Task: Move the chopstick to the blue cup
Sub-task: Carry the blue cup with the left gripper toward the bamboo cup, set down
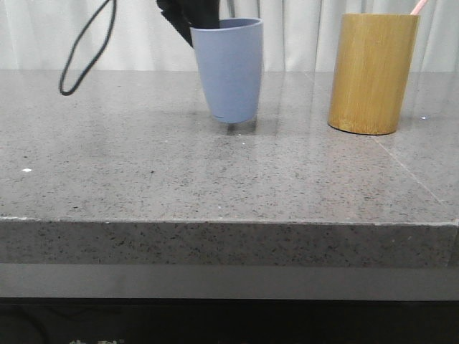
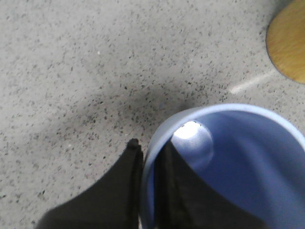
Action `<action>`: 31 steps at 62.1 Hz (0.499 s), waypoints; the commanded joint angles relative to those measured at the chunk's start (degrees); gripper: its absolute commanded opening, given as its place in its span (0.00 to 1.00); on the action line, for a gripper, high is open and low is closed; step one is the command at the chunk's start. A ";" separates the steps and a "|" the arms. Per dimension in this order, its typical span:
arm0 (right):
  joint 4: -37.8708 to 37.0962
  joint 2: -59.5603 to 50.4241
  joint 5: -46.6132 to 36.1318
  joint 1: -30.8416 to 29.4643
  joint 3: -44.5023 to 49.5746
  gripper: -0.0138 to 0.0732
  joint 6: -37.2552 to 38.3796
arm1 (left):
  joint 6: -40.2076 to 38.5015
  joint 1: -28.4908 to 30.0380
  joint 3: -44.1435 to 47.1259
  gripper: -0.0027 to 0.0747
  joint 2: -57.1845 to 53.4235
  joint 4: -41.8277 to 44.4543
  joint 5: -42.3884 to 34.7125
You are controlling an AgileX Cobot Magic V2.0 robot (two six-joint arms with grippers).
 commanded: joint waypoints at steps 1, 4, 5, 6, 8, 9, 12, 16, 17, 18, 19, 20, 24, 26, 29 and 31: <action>0.39 0.50 -3.41 0.14 -1.59 0.87 -0.53 | -0.34 -0.69 -2.96 0.01 -2.68 -0.62 -0.06; 0.39 0.50 -3.41 0.14 -1.59 0.87 -0.53 | -0.34 -0.78 -2.96 0.01 -2.66 -0.62 -0.06; 0.39 0.50 -3.41 0.14 -1.59 0.87 -0.53 | -0.34 -0.78 -2.96 0.01 -2.56 -0.62 -0.06; 0.39 0.50 -3.41 0.14 -1.59 0.87 -0.53 | -0.34 -0.78 -2.96 0.02 -2.58 -0.62 -0.06; 0.39 0.50 -3.47 0.14 -1.59 0.87 -0.53 | -0.34 -0.78 -2.96 0.04 -2.54 -0.62 -0.06; 0.39 0.50 -3.47 0.14 -1.59 0.87 -0.53 | -0.34 -0.78 -2.96 0.05 -2.54 -0.62 -0.06; 0.39 0.50 -3.47 0.14 -1.59 0.87 -0.53 | -0.34 -0.78 -2.96 0.12 -2.54 -0.62 -0.06; 0.39 0.50 -3.47 0.14 -1.59 0.87 -0.53 | -0.34 -0.78 -2.96 0.23 -2.54 -0.62 -0.06; 0.39 0.50 -3.47 0.14 -1.59 0.87 -0.53 | -0.34 -0.78 -2.96 0.28 -2.54 -0.62 -0.06; 0.39 0.50 -3.47 0.14 -1.59 0.87 -0.53 | -0.34 -0.78 -2.96 0.32 -2.54 -0.62 -0.06; 0.39 0.50 -3.47 0.14 -1.59 0.87 -0.53 | -0.34 -0.78 -2.96 0.37 -2.54 -0.73 -0.06; 0.39 0.50 -3.47 0.14 -1.59 0.87 -0.53 | -0.34 -0.78 -2.96 0.40 -2.54 -0.87 -0.06; 0.39 0.50 -3.47 0.14 -1.59 0.87 -0.53 | -0.34 -0.78 -2.96 0.49 -2.54 -1.32 -0.06; 0.39 0.50 -3.47 0.14 -1.59 0.87 -0.53 | -0.34 -0.78 -2.96 0.52 -2.54 -1.46 -0.06; 0.39 0.50 -3.66 0.14 -1.59 0.87 -0.47 | -0.34 -0.78 -2.96 0.53 -2.54 -1.54 -0.06; 0.39 0.50 -3.82 0.14 -1.59 0.87 -0.40 | -0.34 -0.78 -2.96 0.52 -2.54 -1.54 -0.06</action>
